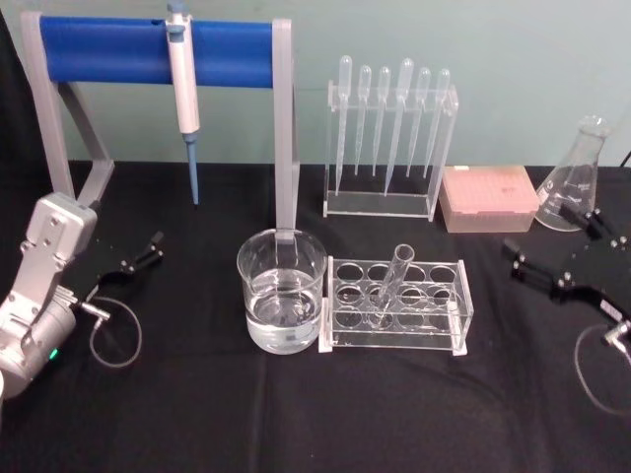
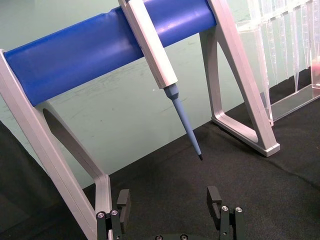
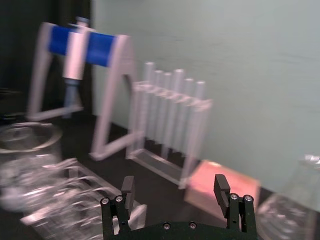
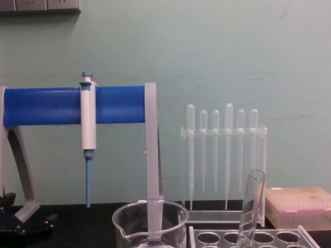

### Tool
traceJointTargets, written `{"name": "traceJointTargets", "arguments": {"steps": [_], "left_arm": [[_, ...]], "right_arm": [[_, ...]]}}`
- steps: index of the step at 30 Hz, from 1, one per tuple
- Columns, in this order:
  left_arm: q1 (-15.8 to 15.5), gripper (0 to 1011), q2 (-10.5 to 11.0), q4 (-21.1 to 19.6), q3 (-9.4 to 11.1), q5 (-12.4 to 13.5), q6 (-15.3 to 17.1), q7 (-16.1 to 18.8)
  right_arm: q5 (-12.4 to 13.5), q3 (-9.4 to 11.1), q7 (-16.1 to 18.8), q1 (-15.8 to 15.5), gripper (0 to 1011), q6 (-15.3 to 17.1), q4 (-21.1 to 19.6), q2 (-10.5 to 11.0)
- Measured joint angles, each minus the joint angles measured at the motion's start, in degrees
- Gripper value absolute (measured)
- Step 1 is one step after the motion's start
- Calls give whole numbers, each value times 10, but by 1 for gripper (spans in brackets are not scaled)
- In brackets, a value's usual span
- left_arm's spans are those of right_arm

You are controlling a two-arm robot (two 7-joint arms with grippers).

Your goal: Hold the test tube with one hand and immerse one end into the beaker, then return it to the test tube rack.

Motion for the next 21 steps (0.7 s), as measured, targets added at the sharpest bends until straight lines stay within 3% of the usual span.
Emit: {"name": "traceJointTargets", "arguments": {"steps": [4, 11, 17, 21], "left_arm": [[0, 1000, 0, 0, 0, 0, 0, 0], [0, 1000, 0, 0, 0, 0, 0, 0], [0, 1000, 0, 0, 0, 0, 0, 0], [0, 1000, 0, 0, 0, 0, 0, 0]], "right_arm": [[27, 5, 58, -23, 1003, -8, -10, 19], [43, 5, 116, -43, 1003, -11, -25, 32], [36, -6, 135, -49, 1003, -2, -43, 26], [17, -20, 139, -42, 1003, 7, -52, 13]]}}
